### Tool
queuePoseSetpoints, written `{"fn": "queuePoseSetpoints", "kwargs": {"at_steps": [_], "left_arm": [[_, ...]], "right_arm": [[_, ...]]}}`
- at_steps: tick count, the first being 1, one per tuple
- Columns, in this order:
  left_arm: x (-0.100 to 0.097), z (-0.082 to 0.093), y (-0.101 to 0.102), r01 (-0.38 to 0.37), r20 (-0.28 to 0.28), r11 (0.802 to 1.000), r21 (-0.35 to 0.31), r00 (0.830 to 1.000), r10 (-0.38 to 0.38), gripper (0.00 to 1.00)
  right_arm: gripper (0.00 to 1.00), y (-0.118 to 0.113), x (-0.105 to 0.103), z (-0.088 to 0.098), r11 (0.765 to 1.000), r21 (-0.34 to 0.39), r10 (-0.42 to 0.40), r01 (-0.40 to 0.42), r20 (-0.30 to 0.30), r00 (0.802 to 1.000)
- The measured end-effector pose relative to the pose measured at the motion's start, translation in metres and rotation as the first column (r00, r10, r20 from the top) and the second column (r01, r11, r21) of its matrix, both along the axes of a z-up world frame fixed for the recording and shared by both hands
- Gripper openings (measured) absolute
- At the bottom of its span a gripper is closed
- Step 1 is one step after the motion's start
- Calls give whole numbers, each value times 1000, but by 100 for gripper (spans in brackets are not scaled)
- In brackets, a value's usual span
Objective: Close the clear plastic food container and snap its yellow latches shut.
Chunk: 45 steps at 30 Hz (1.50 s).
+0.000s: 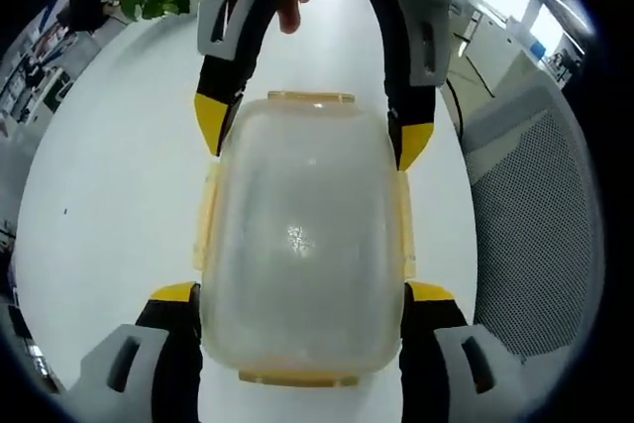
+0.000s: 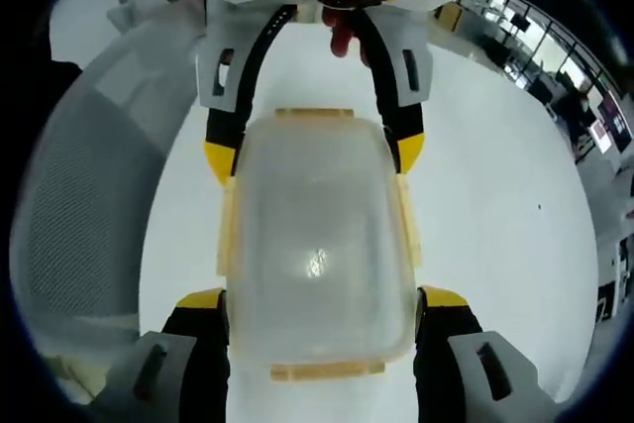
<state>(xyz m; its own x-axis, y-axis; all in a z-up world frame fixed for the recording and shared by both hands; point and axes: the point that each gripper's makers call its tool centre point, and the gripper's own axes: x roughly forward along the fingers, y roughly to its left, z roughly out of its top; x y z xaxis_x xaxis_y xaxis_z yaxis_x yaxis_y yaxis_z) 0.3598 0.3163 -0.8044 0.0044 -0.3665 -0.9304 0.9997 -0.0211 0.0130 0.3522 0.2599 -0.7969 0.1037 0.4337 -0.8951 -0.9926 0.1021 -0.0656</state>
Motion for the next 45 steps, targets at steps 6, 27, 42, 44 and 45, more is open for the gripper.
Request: {"fn": "queuePoseSetpoints", "kwargs": {"at_steps": [6, 27, 42, 44, 45], "left_arm": [[2, -1, 2, 21, 0, 1000, 2, 1000, -21, 83], [7, 0, 26, 31, 2, 999, -10, 1000, -31, 83], [9, -2, 43, 29, -7, 1000, 2, 1000, -29, 83], [9, -2, 44, 27, -8, 1000, -2, 1000, -27, 83], [9, -2, 45, 26, -8, 1000, -5, 1000, -26, 83]], "right_arm": [[76, 2, 2, 0, 999, 22, -25, 25, 3, 1000], [77, 28, 5, 0, 999, 12, -34, 34, -3, 999], [77, 46, 7, -2, 1000, 9, -28, 28, -10, 1000], [78, 47, 7, -2, 1000, 4, -27, 27, -10, 1000], [78, 48, 8, -2, 1000, 2, -26, 26, -11, 1000]]}}
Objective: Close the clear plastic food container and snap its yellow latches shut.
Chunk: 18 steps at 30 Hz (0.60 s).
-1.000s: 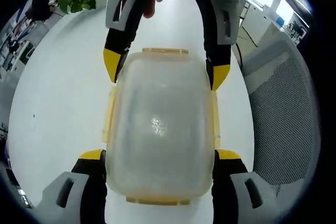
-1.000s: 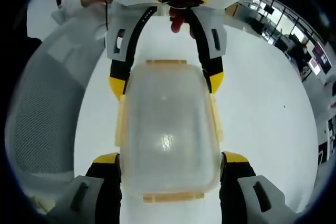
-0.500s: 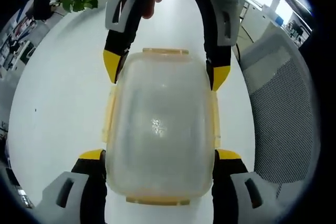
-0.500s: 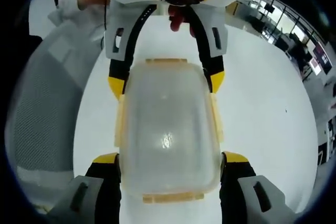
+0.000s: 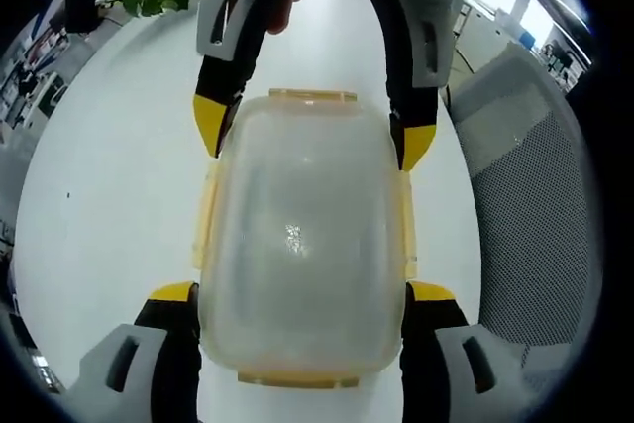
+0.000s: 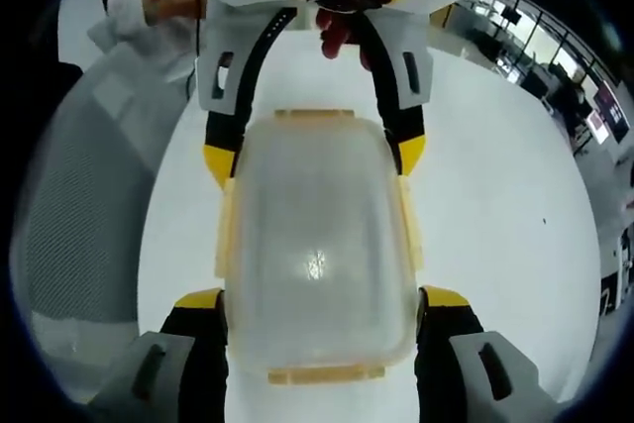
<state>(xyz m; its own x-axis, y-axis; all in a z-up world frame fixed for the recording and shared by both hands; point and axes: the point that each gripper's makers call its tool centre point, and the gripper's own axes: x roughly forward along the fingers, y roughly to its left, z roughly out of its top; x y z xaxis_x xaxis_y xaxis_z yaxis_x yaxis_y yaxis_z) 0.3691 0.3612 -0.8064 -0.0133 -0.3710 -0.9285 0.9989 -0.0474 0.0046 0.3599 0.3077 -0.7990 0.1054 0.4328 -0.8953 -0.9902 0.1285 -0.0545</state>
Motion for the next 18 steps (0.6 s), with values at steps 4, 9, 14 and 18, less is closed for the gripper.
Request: {"fn": "queuePoseSetpoints", "kwargs": {"at_steps": [4, 9, 14, 18], "left_arm": [[1, 0, 3, -4, -2, 1000, -10, 1000, 4, 84], [2, -1, 8, -3, -4, 1000, -5, 1000, 3, 84], [3, -1, 17, -8, -6, 1000, 3, 1000, 8, 84], [2, -2, 25, -17, -9, 1000, 6, 1000, 18, 84]], "right_arm": [[78, 3, 1, -1, 1000, -2, 0, 0, -1, 1000], [78, 8, 3, -1, 1000, 4, -4, 4, -2, 1000], [78, 18, 4, -1, 1000, 7, -4, 4, -4, 1000], [78, 25, 3, -2, 1000, -10, 3, -3, -7, 1000]]}}
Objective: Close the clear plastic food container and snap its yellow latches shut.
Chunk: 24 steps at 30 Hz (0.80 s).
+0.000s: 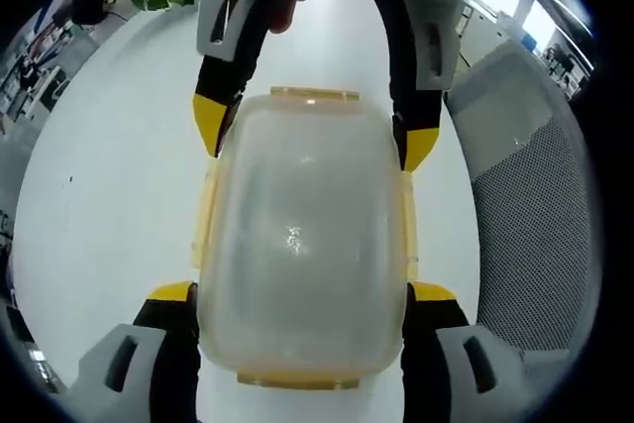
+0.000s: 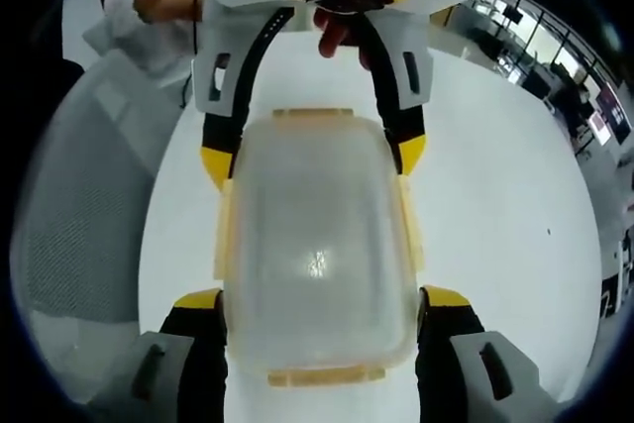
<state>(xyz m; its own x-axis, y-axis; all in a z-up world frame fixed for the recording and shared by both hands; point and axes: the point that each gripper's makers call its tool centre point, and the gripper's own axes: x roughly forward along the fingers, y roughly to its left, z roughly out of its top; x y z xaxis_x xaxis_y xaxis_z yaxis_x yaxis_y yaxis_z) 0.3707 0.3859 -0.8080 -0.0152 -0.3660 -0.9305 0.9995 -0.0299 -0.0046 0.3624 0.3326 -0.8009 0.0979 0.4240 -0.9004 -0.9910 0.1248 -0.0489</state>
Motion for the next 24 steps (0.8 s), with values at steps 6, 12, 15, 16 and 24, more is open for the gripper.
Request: {"fn": "queuePoseSetpoints", "kwargs": {"at_steps": [6, 12, 15, 16, 24], "left_arm": [[-1, -1, 12, -7, -6, 1000, 2, 1000, 7, 85], [-2, -1, 23, -8, -12, 1000, -8, 1000, 8, 85], [-2, -1, 27, -9, -16, 1000, -11, 1000, 9, 85], [-2, -1, 28, -9, -17, 1000, -13, 1000, 8, 85], [-3, 0, 34, -14, -25, 1000, -22, 1000, 14, 86]], "right_arm": [[79, 12, -1, -1, 1000, 3, 10, -10, -2, 1000], [79, 23, -2, 0, 1000, 1, 1, -1, -1, 1000], [79, 27, -2, 0, 1000, -6, -1, 1, -1, 1000], [79, 28, -2, 0, 1000, -8, -2, 2, -1, 1000], [79, 35, -2, 0, 1000, -8, -4, 4, 2, 1000]]}}
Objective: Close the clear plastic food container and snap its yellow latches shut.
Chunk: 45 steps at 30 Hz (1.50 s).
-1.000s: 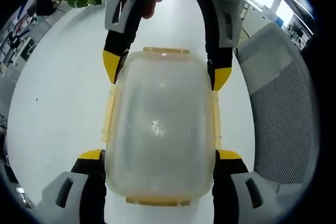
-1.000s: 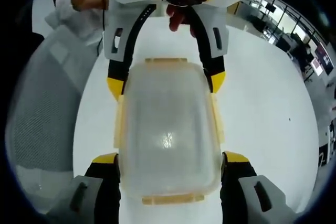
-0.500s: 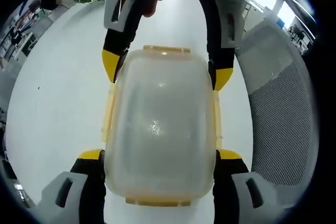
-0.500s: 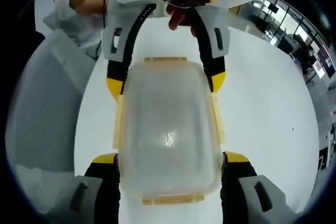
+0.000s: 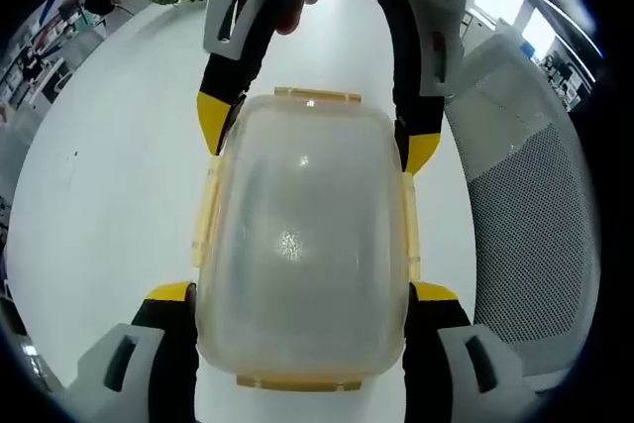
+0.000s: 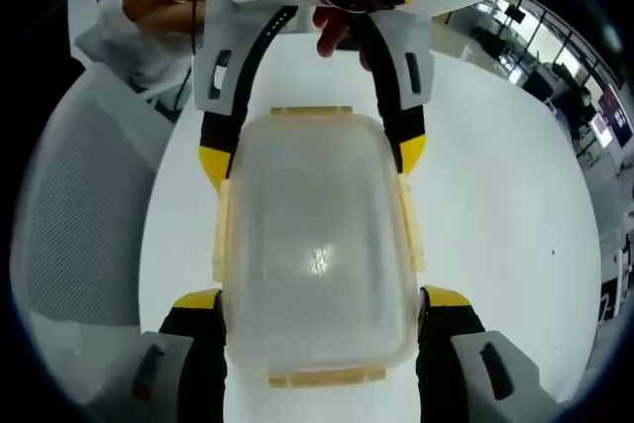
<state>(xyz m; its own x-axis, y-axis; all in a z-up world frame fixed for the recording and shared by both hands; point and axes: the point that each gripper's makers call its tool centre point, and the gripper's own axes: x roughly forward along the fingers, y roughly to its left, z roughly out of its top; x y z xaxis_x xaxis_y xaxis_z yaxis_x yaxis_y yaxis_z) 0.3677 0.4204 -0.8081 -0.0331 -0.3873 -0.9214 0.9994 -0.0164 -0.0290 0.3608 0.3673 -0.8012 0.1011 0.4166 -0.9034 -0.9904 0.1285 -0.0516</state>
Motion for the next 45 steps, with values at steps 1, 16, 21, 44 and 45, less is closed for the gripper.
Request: {"fn": "queuePoseSetpoints", "kwargs": {"at_steps": [1, 16, 21, 44, 45], "left_arm": [[0, 0, 0, -1, 0, 1000, -2, 1000, 1, 86], [5, -2, 16, 2, -1, 1000, 22, 1000, -2, 87], [7, -3, 17, 3, 0, 1000, 27, 1000, -3, 87], [13, -4, 16, 13, 3, 999, 43, 1000, -13, 88], [14, -3, 16, 13, 3, 999, 43, 1000, -13, 88]], "right_arm": [[79, 1, 0, 0, 1000, 0, 0, 0, 0, 1000], [79, 18, 4, -1, 1000, 0, -12, 12, 2, 1000], [80, 18, 5, -1, 1000, 9, -12, 12, -1, 1000], [79, 17, 11, 0, 1000, 15, -17, 17, 2, 1000], [79, 17, 12, 0, 1000, 16, -18, 17, 2, 1000]]}}
